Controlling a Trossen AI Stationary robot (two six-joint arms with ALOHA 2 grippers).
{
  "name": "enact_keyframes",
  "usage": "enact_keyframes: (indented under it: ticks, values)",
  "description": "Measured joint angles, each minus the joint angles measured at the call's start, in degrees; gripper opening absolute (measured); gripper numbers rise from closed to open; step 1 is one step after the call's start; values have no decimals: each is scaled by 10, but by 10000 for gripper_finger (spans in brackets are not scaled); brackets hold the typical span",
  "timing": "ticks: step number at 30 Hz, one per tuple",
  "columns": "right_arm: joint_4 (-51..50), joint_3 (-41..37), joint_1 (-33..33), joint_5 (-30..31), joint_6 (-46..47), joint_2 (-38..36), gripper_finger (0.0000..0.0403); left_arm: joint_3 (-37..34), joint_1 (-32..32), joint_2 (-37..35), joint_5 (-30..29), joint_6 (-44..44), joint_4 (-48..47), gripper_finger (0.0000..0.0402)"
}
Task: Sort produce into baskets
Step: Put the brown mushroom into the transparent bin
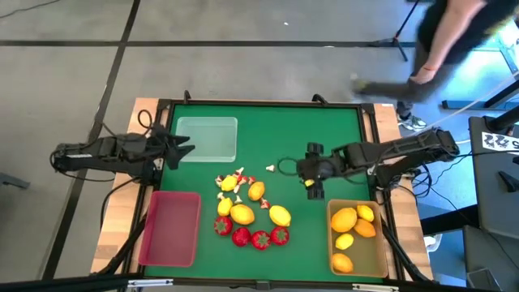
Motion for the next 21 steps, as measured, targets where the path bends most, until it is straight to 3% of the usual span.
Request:
enact_keyframes:
  ticks: [4, 9, 18, 21]
  values:
    - [95, -32, -57, -6, -16, -5, 253, -33, -3, -12, 1, -9, 26, 279]
    - [235, -75, -110, -74, -40, 33, 253, -58, -3, -11, 2, -23, 42, 279]
    - [324, -78, -134, -75, -64, 148, 253, -78, -3, -11, 2, -52, 39, 279]
    - [343, -79, -128, -124, -64, 171, 253, -79, -3, -11, 2, -56, 37, 279]
